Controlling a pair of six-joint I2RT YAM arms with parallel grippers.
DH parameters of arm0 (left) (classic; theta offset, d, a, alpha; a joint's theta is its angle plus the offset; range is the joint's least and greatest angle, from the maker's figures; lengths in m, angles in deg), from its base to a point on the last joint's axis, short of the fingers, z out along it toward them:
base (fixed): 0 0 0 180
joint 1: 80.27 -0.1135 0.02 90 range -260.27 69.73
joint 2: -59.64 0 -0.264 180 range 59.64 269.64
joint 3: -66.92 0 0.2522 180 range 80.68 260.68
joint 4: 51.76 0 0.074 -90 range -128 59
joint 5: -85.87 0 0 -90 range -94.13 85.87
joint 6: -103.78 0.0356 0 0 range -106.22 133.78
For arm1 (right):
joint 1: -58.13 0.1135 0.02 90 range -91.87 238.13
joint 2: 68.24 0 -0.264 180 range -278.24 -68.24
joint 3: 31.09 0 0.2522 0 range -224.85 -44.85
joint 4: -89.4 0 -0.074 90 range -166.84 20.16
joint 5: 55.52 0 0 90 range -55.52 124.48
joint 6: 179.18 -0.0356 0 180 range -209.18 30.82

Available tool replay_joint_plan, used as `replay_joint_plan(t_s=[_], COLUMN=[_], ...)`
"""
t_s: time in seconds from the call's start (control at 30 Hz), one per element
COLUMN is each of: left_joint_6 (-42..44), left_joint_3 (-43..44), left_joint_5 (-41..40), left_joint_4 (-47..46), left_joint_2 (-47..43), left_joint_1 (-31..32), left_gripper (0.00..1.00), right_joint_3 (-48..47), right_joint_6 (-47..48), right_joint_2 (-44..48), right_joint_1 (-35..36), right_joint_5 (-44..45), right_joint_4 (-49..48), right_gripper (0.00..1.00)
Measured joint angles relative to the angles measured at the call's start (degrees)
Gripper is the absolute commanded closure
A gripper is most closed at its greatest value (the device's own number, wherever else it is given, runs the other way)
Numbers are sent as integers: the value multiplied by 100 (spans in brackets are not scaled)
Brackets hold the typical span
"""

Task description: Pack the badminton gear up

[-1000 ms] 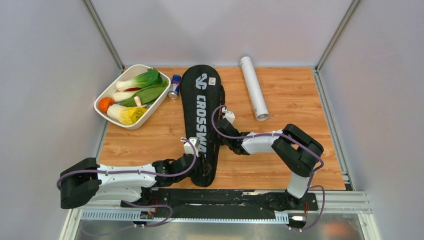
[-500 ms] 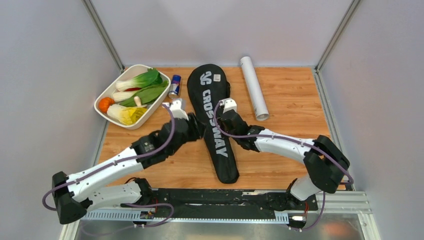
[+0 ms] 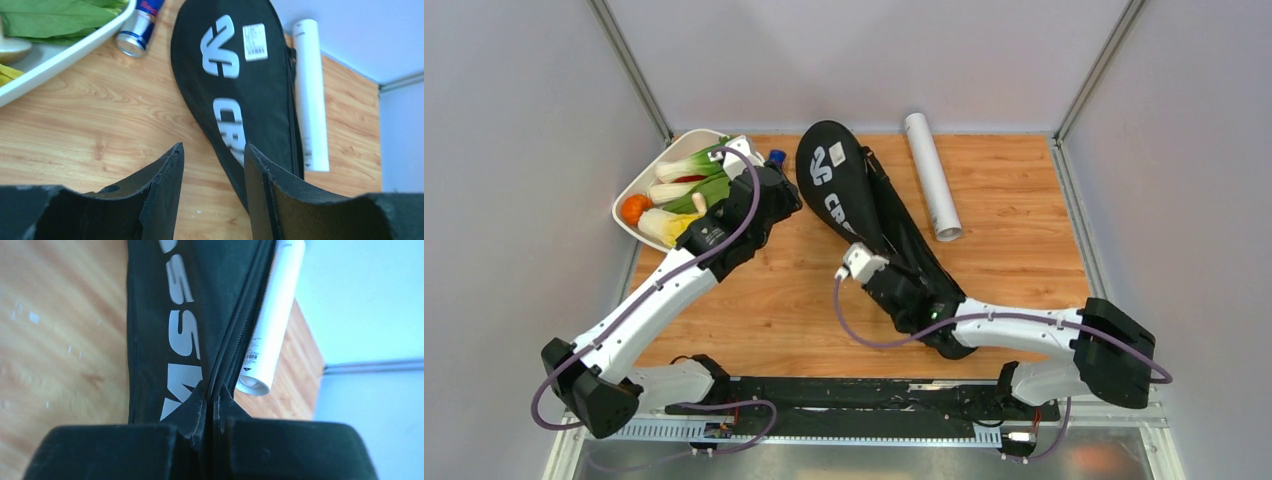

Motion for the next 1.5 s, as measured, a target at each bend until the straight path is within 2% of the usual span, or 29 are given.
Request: replay_joint_plan(t_s=[0.1, 0.23, 0.6, 1.0, 1.23, 1.4, 1.47, 1.5], left_joint_6=[-20, -66, -173, -144, -127, -133, -151, -153], left_joint_3=[0, 35, 695, 1779, 2885, 3195, 3294, 3362], left_joint_5=[221, 426, 588, 944, 1200, 1423, 1504, 1547], left_joint_4=[-63, -140, -192, -157, 203, 407, 518, 610], left_joint_2=[205, 551, 1405, 2586, 3606, 4002, 4155, 4251], left_joint_1=[-396, -839, -1029, -1309, -1545, -1556, -1556, -1556], left_gripper=[44, 41, 38, 37, 36, 37, 41, 47], right_joint_3=[612, 859, 809, 796, 798, 809, 817, 817], right_joint_6=[901, 1488, 1602, 1261, 1193, 1178, 1178, 1178], right_joint_2=[13, -181, -1591, -1829, -1829, -1827, -1827, -1827], right_joint_1=[599, 1115, 2243, 2509, 2535, 2538, 2538, 2538], right_joint_5=[507, 1075, 2214, 2485, 2535, 2540, 2540, 2540], right_joint_4=[-485, -789, -1034, -1029, -1027, -1029, -1032, -1034], right_gripper=[100, 100, 100, 100, 100, 100, 100, 100])
